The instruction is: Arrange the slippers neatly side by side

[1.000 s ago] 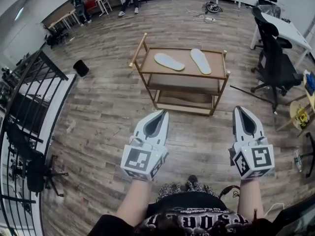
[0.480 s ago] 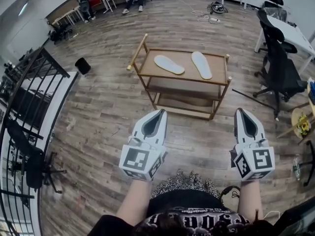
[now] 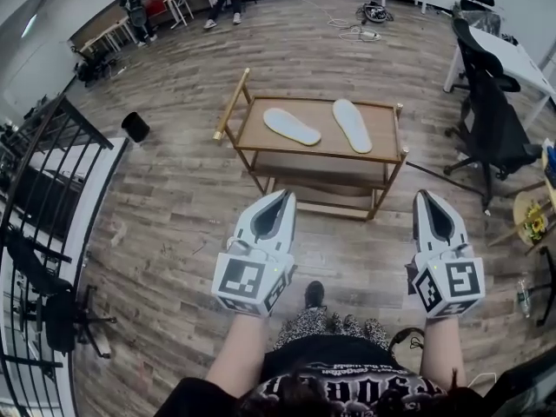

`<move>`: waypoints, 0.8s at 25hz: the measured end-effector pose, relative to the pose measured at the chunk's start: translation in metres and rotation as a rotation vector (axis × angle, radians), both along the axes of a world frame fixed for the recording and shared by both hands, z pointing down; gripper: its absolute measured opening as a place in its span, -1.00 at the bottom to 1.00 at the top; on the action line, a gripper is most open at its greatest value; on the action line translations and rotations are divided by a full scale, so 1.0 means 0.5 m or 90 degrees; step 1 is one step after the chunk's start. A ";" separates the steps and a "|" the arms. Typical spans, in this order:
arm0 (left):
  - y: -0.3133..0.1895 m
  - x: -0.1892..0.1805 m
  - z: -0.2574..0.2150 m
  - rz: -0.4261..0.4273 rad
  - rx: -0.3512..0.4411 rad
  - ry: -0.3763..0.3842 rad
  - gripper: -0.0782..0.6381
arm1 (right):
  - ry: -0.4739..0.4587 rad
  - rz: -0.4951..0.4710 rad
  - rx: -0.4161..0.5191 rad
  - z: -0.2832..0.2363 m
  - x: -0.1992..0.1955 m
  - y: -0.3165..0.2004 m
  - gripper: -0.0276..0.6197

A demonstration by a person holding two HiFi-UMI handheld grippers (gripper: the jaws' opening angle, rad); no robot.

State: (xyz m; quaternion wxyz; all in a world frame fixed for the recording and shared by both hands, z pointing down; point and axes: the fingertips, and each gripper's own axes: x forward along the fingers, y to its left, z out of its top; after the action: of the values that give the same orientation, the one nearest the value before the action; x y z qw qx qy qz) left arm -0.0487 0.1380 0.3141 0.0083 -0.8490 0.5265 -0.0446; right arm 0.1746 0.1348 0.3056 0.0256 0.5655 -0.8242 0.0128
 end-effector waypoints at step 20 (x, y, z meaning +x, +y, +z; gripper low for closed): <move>-0.323 -0.103 0.006 0.058 -0.013 -0.012 -0.81 | 0.025 0.037 0.000 -0.011 -0.122 -0.299 -0.90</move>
State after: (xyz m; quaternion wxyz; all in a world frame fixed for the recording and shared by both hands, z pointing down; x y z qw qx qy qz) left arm -0.1003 -0.0236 0.3170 0.0066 -0.8716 0.4868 -0.0572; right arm 0.1135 -0.0147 0.3003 0.0412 0.5892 -0.8069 0.0025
